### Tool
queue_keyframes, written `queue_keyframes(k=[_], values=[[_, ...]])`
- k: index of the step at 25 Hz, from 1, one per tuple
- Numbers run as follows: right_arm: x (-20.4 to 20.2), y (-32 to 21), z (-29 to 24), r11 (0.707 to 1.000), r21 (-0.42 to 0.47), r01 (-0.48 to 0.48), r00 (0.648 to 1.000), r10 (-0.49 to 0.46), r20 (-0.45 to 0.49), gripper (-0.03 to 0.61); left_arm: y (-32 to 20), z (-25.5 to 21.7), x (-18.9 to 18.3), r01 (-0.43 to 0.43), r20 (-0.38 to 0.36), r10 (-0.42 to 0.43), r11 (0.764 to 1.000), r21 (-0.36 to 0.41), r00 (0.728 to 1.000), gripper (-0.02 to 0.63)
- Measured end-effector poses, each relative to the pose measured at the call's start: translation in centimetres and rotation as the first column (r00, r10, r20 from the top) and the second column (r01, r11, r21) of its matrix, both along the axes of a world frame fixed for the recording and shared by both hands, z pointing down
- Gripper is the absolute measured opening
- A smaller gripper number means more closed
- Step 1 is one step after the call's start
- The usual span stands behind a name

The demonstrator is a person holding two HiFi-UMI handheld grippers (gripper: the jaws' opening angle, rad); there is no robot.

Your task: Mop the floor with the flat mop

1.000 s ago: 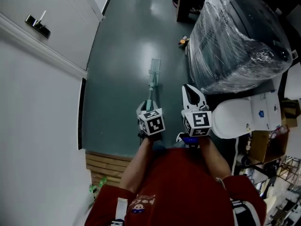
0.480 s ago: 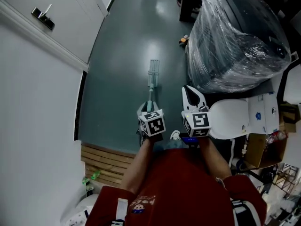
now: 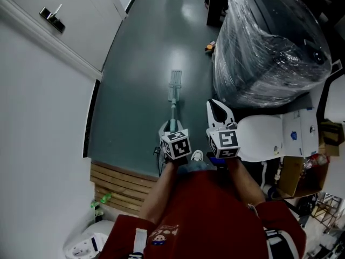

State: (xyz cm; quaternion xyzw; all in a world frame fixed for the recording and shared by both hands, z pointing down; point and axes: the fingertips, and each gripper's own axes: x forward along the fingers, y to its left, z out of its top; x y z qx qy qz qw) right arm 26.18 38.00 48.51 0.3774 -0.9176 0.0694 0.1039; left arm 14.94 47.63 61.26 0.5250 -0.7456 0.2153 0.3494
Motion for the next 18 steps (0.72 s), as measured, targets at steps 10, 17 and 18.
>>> queue_keyframes(k=[10, 17, 18], values=[[1.2, -3.0, 1.5, 1.0, -0.021, 0.006, 1.0, -0.007, -0.01, 0.018, -2.3, 0.1, 1.3, 0.011, 0.004, -0.011, 1.0, -0.001, 1.0, 0.123], [-1.9, -6.1, 1.5, 1.0, -0.027, -0.001, 1.0, 0.001, 0.001, 0.018, -5.0, 0.3, -1.2, 0.008, 0.0, -0.008, 1.0, -0.004, 1.0, 0.123], [-2.2, -6.4, 1.5, 1.0, -0.026, 0.002, 1.0, -0.002, -0.002, 0.018, -5.6, 0.2, -1.5, 0.004, 0.001, -0.004, 1.0, -0.004, 1.0, 0.123]])
